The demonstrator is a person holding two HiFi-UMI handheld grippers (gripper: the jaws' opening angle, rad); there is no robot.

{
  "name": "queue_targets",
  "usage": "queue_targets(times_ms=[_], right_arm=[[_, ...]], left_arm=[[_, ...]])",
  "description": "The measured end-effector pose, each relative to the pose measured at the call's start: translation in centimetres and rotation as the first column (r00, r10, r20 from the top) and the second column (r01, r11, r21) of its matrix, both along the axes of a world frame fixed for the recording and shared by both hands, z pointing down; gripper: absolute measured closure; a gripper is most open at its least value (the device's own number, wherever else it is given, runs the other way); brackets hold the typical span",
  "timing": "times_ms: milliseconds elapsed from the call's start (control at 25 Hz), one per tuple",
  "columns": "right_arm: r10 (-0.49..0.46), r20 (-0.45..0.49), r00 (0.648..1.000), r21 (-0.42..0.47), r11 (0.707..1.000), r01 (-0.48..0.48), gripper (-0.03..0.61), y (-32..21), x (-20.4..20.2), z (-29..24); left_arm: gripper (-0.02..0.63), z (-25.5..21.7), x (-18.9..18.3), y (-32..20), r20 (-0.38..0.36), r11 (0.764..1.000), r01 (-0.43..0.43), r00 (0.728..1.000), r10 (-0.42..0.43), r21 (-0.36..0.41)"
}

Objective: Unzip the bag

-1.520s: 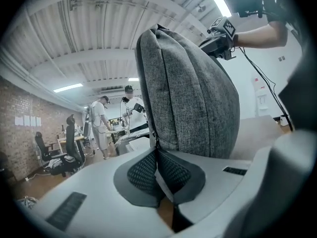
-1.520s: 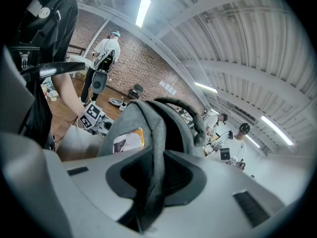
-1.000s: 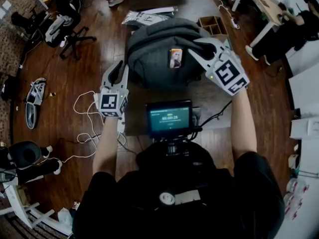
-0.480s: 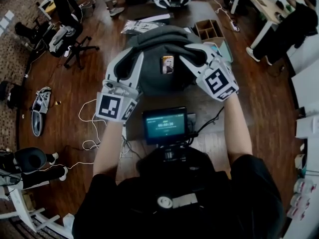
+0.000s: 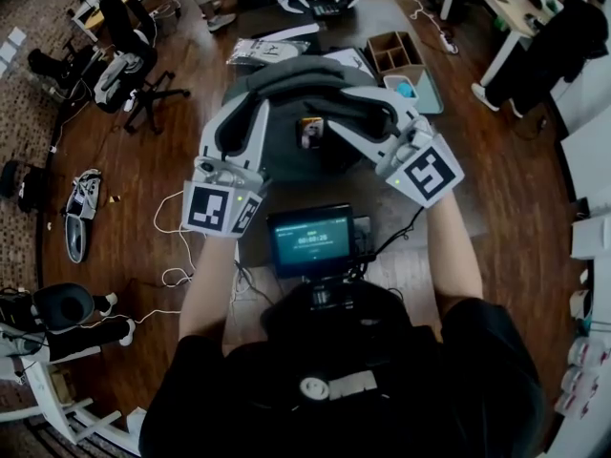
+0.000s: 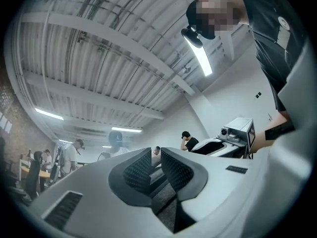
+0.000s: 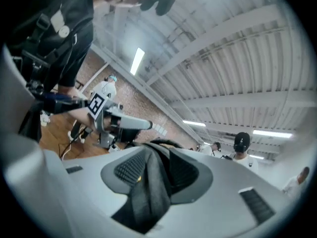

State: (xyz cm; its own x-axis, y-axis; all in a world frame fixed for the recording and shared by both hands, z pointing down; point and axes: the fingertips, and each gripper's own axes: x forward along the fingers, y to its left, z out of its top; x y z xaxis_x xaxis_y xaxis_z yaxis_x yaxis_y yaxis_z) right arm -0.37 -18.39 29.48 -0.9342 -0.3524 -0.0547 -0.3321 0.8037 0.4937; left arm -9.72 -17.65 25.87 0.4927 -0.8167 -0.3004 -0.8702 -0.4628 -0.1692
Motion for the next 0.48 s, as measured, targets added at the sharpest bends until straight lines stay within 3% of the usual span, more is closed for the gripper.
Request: queue_targets(times_ms=[320,440,480], right_arm=[[0.078,0.139,0.987,-0.027,0.997,-0.075,0.426,1.6,1.1,-0.8],[0.136,0.225,0.965,-0.071,0.99,-0.123,0.448,1.4,2.0,-0.7],[0.158,0.274,0.949,-0.09,0.986,-0.138,0.487,1.5,2.5,-1.3]], left_arm=[[0.565,-0.4,0.1,1.3,-0.007,0.999,0.034,0.999,-0.034,0.039],[0.612,-0.4,-0.5,1.2,-0.036,0.996,0.078,0.996,-0.076,0.053],[0.612,-0.4,-0.6,1.3,-0.04,0.994,0.089,0.995,-0.087,0.057]])
